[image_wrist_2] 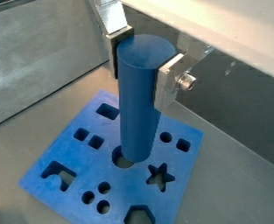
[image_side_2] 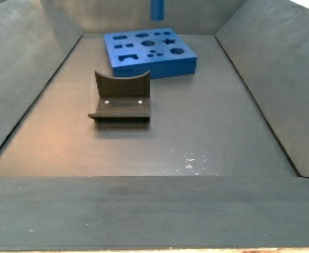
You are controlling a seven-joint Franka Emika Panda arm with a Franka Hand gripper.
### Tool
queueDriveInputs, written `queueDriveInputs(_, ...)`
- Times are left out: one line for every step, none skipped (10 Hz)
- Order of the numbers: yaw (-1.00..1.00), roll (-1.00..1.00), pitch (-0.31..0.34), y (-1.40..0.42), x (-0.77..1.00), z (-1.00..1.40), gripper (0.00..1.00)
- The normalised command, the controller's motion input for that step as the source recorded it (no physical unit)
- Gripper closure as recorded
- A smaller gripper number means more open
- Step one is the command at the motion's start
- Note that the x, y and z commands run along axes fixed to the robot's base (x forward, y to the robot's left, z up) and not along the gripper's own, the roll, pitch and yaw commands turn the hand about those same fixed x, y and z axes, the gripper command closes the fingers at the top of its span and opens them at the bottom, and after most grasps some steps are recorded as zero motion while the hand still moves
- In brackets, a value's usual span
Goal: Pick up the round object. Move up. Place the round object on the fixture. Regrasp the round object. Move to above the board. Insert the round object.
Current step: Insert the round object.
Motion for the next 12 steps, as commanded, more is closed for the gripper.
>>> queueDriveInputs(0.08,0.0,-0.303,-0.03,0.06,-0.5,1.0)
queueDriveInputs(0.11,0.04,-0.209,-0.04,0.11,-0.39,1.0)
queueDriveInputs(0.14,0.09,-0.083,-0.06,0.22,-0.33,1.0)
queueDriveInputs(0.14,0.12,-0.003,-0.05,0.33,-0.3,1.0)
queueDriveInputs(0.12,0.12,0.0,-0.02,0.35,-0.29,1.0)
queueDriveInputs(0.13,0.12,0.0,0.0,0.26,-0.3,1.0)
queueDriveInputs(0.13,0.09,0.0,0.0,0.16,-0.32,1.0)
queueDriveInputs(0.13,0.1,0.0,0.0,0.12,-0.31,1.0)
queueDriveInputs(0.12,0.12,0.0,0.0,0.07,-0.29,1.0)
queueDriveInputs(0.13,0.12,0.0,0.0,0.06,-0.31,1.0)
queueDriveInputs(0.12,0.08,-0.016,0.0,0.01,-0.32,1.0)
queueDriveInputs(0.09,0.07,-0.02,0.0,0.0,-0.31,1.0)
